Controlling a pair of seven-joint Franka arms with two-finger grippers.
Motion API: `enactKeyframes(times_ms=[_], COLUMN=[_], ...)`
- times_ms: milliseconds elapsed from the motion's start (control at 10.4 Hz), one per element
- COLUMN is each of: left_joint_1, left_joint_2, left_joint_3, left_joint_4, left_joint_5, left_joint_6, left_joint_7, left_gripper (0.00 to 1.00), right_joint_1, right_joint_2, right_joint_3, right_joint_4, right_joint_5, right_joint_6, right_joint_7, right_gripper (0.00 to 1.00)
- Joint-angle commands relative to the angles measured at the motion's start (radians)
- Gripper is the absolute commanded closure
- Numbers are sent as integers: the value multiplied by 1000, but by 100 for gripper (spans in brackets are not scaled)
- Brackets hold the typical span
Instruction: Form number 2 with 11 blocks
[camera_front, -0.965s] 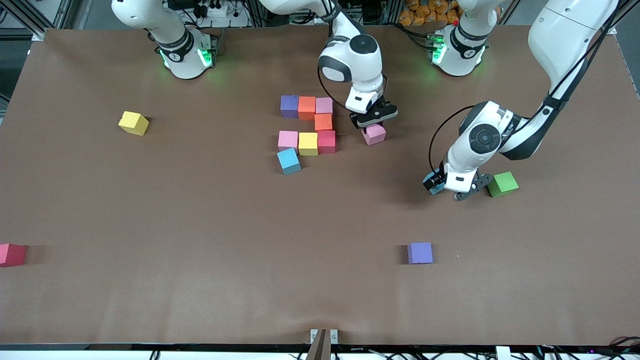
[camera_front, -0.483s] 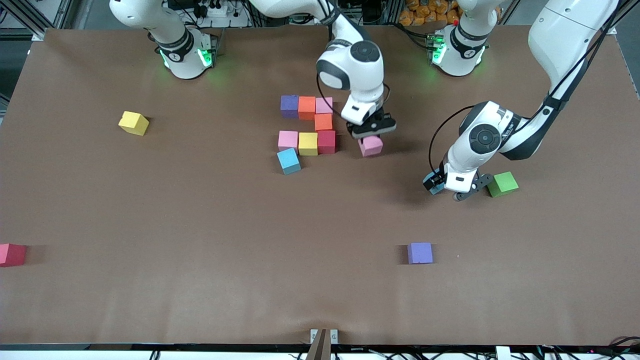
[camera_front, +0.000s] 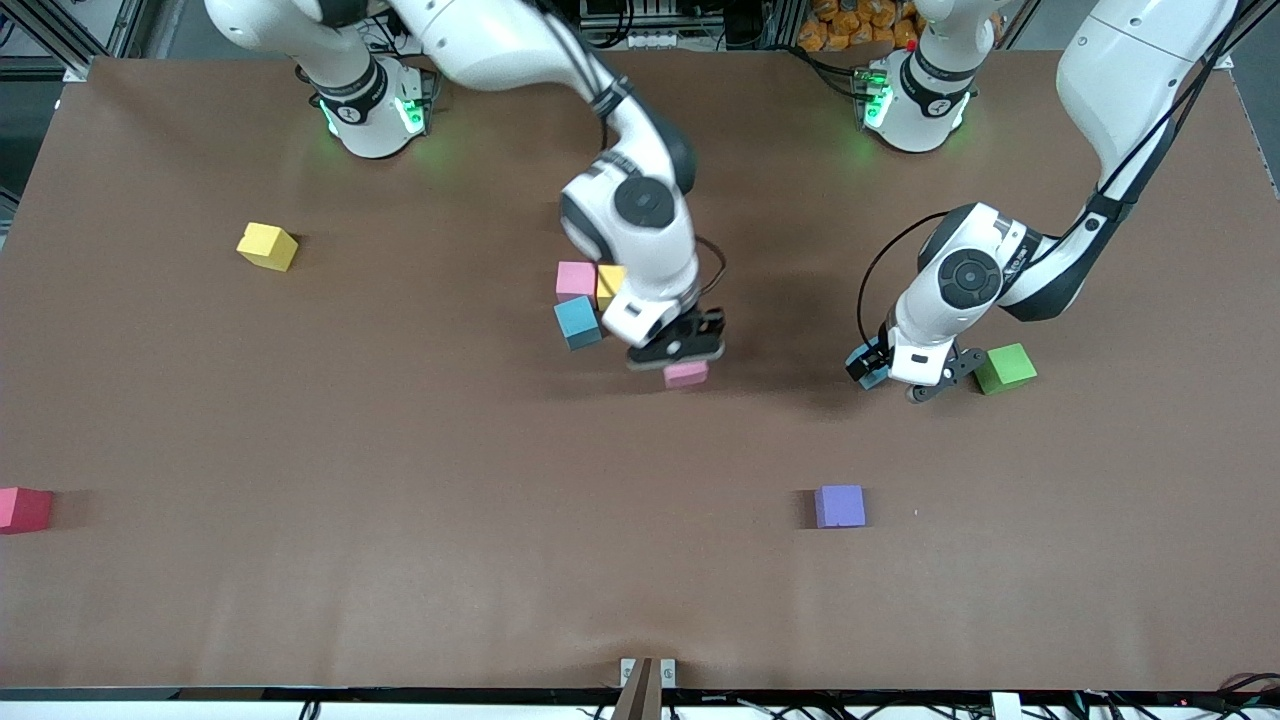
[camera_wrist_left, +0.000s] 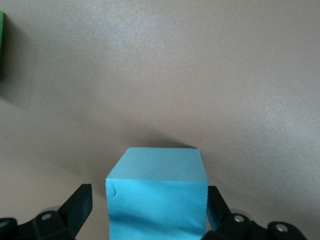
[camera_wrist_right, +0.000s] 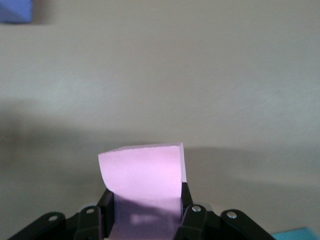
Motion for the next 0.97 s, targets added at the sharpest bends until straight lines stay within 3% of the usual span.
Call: enactKeyframes(times_ms=[0,869], left_joint_1=[11,11], left_joint_2=[1,1], left_joint_3=[-5,-5], left_joint_4=[0,0], left_joint_5=[20,21], left_joint_6=[10,10], left_joint_7=[16,16], left_gripper=[0,0], right_joint_1=[-112,-194], right_joint_2=[-17,-43], right_joint_3=[81,98], right_joint_4=[6,-166], right_joint_5=[8,19], right_joint_6=[-32,-35], right_joint_7=[-84,-229], right_gripper=[100,100])
